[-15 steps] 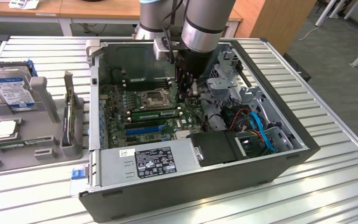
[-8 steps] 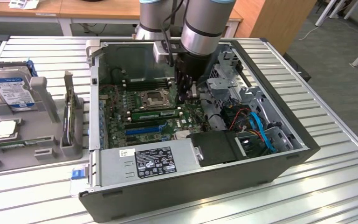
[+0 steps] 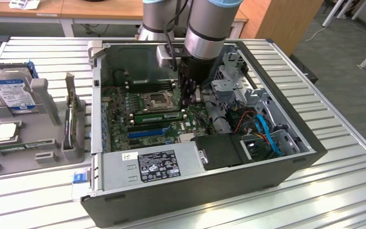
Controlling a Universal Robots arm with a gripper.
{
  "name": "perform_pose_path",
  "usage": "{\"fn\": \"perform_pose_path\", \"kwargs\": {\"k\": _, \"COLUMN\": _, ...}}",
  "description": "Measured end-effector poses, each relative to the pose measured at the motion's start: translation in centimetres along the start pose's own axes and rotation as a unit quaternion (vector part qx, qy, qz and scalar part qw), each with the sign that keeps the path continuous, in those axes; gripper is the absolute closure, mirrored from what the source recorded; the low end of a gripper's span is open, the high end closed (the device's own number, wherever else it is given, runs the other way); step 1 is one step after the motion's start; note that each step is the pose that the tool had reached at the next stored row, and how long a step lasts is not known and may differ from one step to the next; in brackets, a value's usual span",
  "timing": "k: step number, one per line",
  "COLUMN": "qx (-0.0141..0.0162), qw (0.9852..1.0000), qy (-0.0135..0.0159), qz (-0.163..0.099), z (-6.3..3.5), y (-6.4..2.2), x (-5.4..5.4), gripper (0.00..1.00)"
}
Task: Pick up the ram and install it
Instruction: 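Press down the ram until it locks into place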
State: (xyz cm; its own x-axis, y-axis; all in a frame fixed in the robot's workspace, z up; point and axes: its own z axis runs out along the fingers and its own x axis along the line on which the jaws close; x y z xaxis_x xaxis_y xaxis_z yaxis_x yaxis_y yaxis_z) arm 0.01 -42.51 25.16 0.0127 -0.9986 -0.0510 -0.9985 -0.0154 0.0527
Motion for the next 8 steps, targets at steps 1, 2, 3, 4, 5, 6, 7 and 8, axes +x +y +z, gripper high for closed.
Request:
{"fn": "perform_pose_path", "kwargs": {"k": 1, "qx": 0.0, "qw": 1.0, "qy": 0.0, "qz": 0.0, "z": 0.1, "y": -0.01, "x": 0.0, "gripper": 0.9}}
{"fn": "perform_pose_path", "kwargs": {"k": 2, "qx": 0.0, "qw": 1.0, "qy": 0.0, "qz": 0.0, "z": 0.2, "y": -0.01, "x": 0.01, "gripper": 0.9}}
{"fn": "perform_pose_path", "kwargs": {"k": 3, "qx": 0.0, "qw": 1.0, "qy": 0.0, "qz": 0.0, "z": 0.29, "y": -0.02, "x": 0.02, "gripper": 0.9}}
{"fn": "perform_pose_path", "kwargs": {"k": 4, "qx": 0.0, "qw": 1.0, "qy": 0.0, "qz": 0.0, "z": 0.39, "y": -0.02, "x": 0.02, "gripper": 0.9}}
{"fn": "perform_pose_path", "kwargs": {"k": 5, "qx": 0.0, "qw": 1.0, "qy": 0.0, "qz": 0.0, "z": 0.47, "y": -0.02, "x": 0.03, "gripper": 0.9}}
{"fn": "perform_pose_path", "kwargs": {"k": 6, "qx": 0.0, "qw": 1.0, "qy": 0.0, "qz": 0.0, "z": 0.55, "y": -0.03, "x": 0.03, "gripper": 0.9}}
{"fn": "perform_pose_path", "kwargs": {"k": 7, "qx": 0.0, "qw": 1.0, "qy": 0.0, "qz": 0.0, "z": 0.61, "y": -0.03, "x": 0.03, "gripper": 0.9}}
{"fn": "perform_pose_path", "kwargs": {"k": 8, "qx": 0.0, "qw": 1.0, "qy": 0.0001, "qz": 0.0, "z": 0.62, "y": -0.03, "x": 0.04, "gripper": 0.9}}
